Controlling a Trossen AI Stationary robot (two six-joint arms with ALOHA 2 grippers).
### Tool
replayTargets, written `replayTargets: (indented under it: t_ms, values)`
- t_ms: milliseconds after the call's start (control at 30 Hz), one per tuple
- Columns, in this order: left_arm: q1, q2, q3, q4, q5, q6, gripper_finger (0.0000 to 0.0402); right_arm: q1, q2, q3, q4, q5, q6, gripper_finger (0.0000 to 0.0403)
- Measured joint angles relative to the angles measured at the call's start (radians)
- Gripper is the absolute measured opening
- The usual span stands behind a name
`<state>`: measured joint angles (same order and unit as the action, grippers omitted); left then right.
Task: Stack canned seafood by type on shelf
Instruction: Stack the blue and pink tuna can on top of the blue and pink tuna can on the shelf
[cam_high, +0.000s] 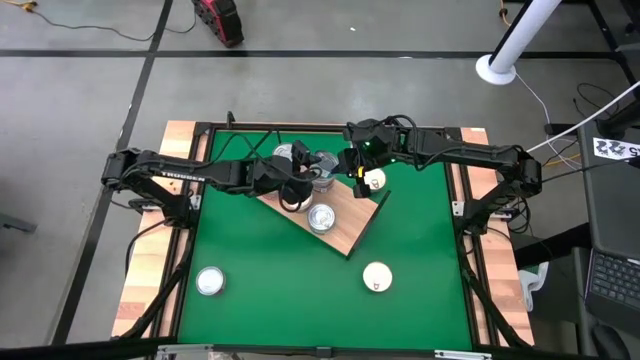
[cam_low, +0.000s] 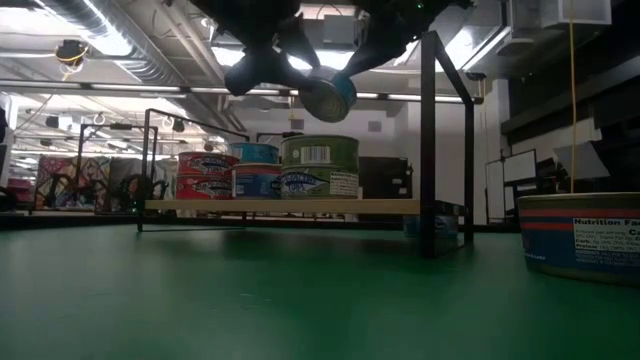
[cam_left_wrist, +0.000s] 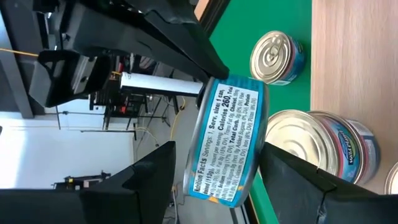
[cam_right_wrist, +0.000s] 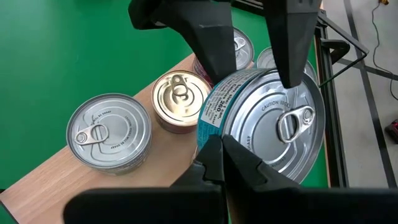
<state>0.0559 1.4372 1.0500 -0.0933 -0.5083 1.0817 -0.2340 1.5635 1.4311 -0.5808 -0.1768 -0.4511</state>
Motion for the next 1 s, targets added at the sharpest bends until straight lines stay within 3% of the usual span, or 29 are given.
replayTargets:
  t_ms: [167,433,600,800,1000]
  values:
    - [0.000,0.019,0.000,-0.008,0.002,0.012,0.0216,0.000,0.000,0.000,-0.002,-0.001,0.000,0.0000]
    - [-0.003,0.022,0.000,-0.011,0.002,-0.003,0.0145,0.000,0.000,0.000,-0.003,-0.001,0.000,0.0000]
    - [-0.009,0.022,0.000,-0.012,-0.004,-0.010,0.0145,0.000,0.000,0.000,0.003,0.001,0.009,0.0008]
    - [-0.031,0.021,0.000,-0.018,-0.077,-0.028,0.0149,0.001,0.000,0.002,0.018,0.009,0.028,0.0065]
    - [-0.051,0.019,0.000,-0.092,-0.272,-0.032,0.0149,-0.001,0.000,0.002,0.052,0.010,0.028,0.0136]
